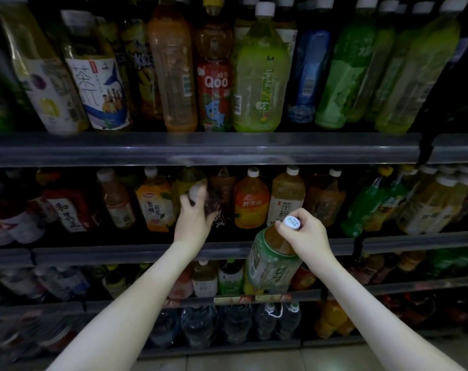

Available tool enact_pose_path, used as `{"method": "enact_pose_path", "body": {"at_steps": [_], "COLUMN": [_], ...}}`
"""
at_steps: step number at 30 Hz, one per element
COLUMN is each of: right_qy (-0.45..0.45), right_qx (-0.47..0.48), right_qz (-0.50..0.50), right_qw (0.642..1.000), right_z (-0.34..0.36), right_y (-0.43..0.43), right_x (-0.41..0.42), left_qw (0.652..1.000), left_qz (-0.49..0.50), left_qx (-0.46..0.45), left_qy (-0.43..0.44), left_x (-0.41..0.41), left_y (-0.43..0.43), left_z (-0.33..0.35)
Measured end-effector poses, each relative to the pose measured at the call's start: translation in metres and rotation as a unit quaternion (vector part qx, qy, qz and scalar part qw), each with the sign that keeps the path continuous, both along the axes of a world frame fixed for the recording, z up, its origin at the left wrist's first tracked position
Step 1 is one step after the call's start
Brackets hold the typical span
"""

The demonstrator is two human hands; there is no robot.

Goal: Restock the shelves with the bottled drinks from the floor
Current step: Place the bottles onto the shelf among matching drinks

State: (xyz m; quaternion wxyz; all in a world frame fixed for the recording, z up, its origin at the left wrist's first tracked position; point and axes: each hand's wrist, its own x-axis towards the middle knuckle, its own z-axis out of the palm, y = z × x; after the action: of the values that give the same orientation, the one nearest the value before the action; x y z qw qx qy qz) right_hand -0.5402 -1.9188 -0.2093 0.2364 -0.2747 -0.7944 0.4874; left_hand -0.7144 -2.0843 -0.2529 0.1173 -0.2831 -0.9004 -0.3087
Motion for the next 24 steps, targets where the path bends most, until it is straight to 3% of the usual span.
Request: {"method": "enact_pose_path", "body": {"at_steps": [10, 18, 24], "right_qy": [-0.037, 0.007, 0.027], "right_qx": [-0.003, -0.030, 0.003], "right_qz": [0.010, -0.048, -0.056], "right_qw": [0.999, 0.998, 0.998], "right_z": [-0.014, -0.014, -0.007], "right_y": [-0.030, -0.044, -0.044], "right_x": [-0.007, -0.010, -0.023], "left_qw": [0.972, 0.960, 0.946], "left_qz": [-0.025, -0.053, -0.041], "left_qx": [0.165, 0.231, 0.283], "left_qy": [-0.164, -0.150, -0.155], "left_x": [0.004, 0.014, 0.015], "left_y": [-0.032, -0.044, -0.053], "left_z": [0.019, 0.023, 0.046]}}
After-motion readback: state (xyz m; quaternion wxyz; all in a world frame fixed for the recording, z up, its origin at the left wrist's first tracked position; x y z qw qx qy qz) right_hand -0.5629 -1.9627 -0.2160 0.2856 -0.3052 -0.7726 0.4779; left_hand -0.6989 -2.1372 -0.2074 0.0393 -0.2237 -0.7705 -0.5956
